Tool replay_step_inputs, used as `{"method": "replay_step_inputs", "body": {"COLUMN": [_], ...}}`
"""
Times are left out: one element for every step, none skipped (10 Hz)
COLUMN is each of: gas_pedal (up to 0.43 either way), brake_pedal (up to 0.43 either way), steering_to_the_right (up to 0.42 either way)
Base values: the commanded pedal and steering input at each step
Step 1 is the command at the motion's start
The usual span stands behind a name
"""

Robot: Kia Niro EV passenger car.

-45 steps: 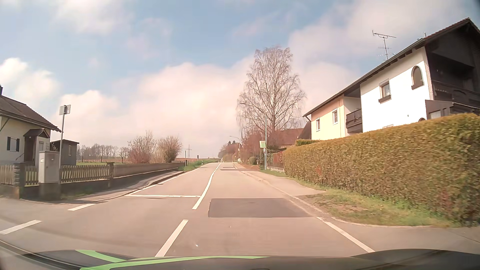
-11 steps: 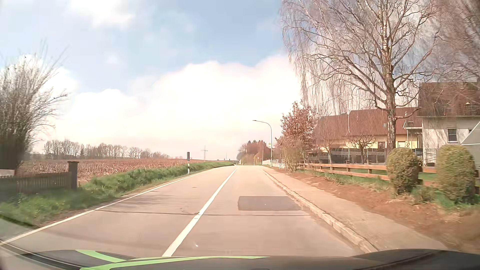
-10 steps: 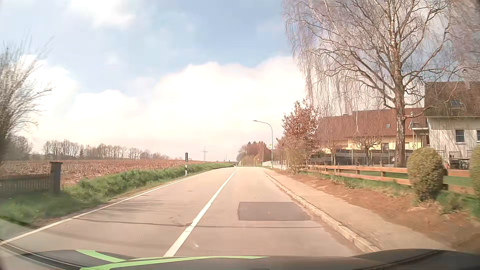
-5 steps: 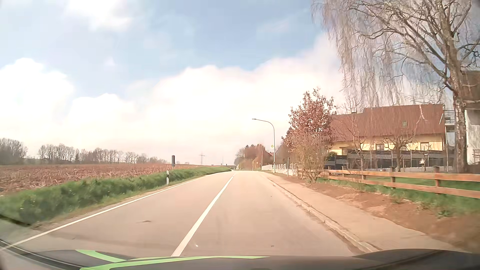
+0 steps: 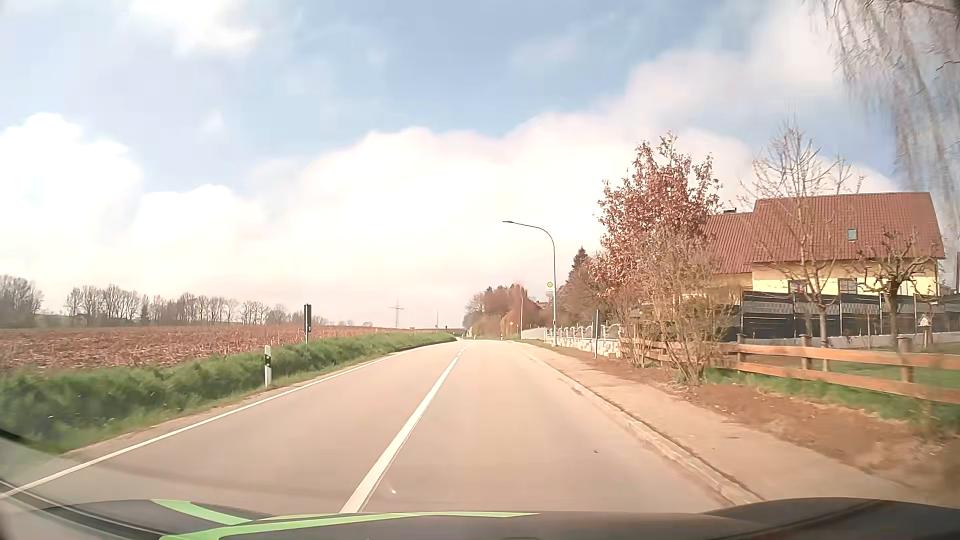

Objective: Follow the waypoints while adhering to traffic rules and regulations

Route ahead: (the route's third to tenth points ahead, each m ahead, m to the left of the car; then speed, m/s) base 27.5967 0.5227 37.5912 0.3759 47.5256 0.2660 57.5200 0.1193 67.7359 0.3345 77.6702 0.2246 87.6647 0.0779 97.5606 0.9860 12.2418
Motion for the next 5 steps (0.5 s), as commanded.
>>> {"method": "replay_step_inputs", "body": {"gas_pedal": [0.240,0.240,0.240,0.240,0.240], "brake_pedal": [0.000,0.000,0.000,0.000,0.000], "steering_to_the_right": [0.008,0.008,0.008,0.009,0.009]}}
